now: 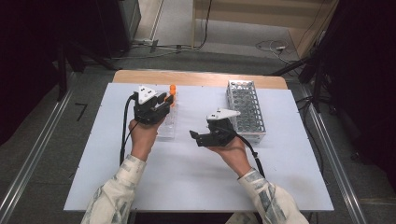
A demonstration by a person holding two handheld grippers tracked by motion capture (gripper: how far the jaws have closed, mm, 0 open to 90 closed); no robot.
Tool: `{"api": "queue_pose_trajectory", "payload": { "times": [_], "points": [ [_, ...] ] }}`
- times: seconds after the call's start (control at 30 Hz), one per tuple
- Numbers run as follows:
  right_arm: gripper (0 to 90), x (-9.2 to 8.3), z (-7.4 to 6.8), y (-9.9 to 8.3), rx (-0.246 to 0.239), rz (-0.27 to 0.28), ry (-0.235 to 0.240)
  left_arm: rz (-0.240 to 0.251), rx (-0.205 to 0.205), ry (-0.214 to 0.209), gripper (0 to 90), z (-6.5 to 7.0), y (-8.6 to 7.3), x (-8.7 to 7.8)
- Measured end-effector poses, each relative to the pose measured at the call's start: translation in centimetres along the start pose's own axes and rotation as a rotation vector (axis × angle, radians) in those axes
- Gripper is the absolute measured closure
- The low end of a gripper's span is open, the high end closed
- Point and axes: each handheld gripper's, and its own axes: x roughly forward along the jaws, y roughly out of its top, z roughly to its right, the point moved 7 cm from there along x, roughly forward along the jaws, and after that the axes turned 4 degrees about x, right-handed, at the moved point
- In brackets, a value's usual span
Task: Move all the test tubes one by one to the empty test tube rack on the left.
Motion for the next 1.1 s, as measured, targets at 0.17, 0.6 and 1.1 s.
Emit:
{"api": "queue_pose_trajectory", "payload": {
  "times": [0.17,0.6,1.1],
  "points": [
    [18.0,0.1,0.1,-0.2,0.007,-0.001,0.000,-0.042,0.013,0.009,70.3,0.2,-1.6,0.6],
    [18.3,0.0,0.1,-0.3,0.004,-0.001,0.001,-0.066,0.039,0.022,62.4,0.8,-2.6,1.1],
    [18.7,-2.4,0.8,-0.5,0.012,0.071,-0.003,-0.029,-0.006,0.023,27.9,2.0,-4.1,-2.6]
  ]
}}
